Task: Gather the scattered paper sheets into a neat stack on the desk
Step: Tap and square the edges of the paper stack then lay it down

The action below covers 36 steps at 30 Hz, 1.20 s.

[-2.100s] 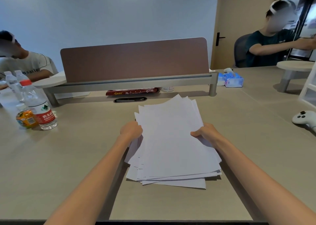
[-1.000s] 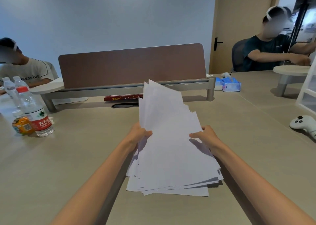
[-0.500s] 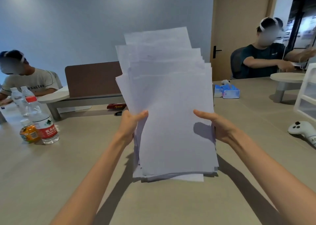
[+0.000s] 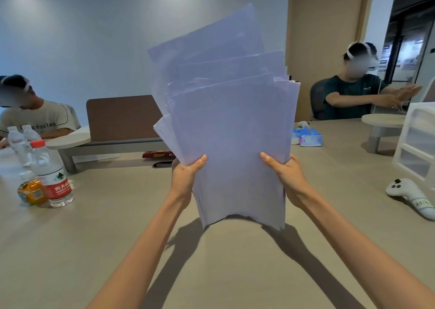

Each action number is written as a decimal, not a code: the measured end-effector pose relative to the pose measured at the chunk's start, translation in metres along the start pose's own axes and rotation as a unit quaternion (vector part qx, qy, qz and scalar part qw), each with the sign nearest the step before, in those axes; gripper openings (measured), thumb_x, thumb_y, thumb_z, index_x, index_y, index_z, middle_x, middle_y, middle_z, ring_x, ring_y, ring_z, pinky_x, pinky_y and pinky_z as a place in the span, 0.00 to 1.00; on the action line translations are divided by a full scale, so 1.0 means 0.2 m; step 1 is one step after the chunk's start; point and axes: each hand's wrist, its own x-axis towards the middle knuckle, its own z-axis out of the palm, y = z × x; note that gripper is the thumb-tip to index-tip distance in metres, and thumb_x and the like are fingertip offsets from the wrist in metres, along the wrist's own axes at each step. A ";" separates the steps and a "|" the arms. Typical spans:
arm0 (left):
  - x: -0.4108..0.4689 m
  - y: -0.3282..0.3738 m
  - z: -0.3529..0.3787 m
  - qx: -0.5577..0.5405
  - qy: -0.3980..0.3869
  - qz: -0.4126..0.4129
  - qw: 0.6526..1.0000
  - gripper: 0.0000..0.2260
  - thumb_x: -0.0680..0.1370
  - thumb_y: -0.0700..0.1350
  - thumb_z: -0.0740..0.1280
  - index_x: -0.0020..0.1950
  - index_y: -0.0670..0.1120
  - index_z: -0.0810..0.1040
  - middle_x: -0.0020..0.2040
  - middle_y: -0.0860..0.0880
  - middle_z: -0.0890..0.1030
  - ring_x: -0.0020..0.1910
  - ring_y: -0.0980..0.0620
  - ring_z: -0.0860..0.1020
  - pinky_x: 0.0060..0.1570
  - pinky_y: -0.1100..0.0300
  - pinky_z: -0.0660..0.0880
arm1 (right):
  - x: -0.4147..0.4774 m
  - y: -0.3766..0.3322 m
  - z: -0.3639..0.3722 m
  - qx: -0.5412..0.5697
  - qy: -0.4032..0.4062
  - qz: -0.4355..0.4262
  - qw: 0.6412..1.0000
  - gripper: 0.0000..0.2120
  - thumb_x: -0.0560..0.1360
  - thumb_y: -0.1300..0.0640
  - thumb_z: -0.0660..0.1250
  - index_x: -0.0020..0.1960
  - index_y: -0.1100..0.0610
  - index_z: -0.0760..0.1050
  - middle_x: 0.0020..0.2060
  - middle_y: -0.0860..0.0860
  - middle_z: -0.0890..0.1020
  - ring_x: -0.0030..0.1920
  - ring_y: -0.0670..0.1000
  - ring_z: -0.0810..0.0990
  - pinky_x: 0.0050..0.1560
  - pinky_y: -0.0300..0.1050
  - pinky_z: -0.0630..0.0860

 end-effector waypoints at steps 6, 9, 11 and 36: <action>0.04 0.04 -0.05 0.046 -0.057 0.015 0.997 0.18 0.71 0.38 0.74 0.60 0.44 0.80 0.56 0.48 0.84 0.56 0.49 0.81 0.57 0.52 0.78 | 0.04 -0.02 -0.04 -0.002 -0.022 0.007 1.000 0.18 0.72 0.58 0.73 0.60 0.56 0.77 0.52 0.51 0.84 0.49 0.50 0.84 0.42 0.40 0.81; 0.07 0.07 -0.08 0.078 -0.090 0.005 0.993 0.24 0.67 0.44 0.75 0.62 0.45 0.78 0.57 0.48 0.83 0.58 0.49 0.80 0.61 0.48 0.76 | 0.07 -0.02 -0.06 -0.005 -0.029 0.008 1.000 0.19 0.71 0.59 0.74 0.60 0.57 0.77 0.53 0.53 0.84 0.52 0.54 0.83 0.45 0.43 0.81; 0.10 0.10 -0.10 0.082 -0.109 0.003 0.991 0.27 0.65 0.47 0.76 0.62 0.45 0.77 0.58 0.46 0.82 0.59 0.46 0.79 0.62 0.43 0.75 | 0.10 -0.03 -0.09 0.006 -0.035 0.001 0.999 0.19 0.69 0.59 0.75 0.59 0.57 0.79 0.54 0.54 0.84 0.54 0.57 0.83 0.49 0.48 0.81; 0.27 0.47 -0.02 0.079 -0.272 -0.118 0.952 0.23 0.69 0.43 0.74 0.63 0.43 0.78 0.58 0.45 0.83 0.56 0.45 0.82 0.48 0.54 0.80 | 0.26 -0.32 -0.13 -0.041 -0.129 -0.031 0.990 0.25 0.68 0.60 0.75 0.64 0.55 0.76 0.57 0.54 0.83 0.57 0.56 0.82 0.58 0.58 0.78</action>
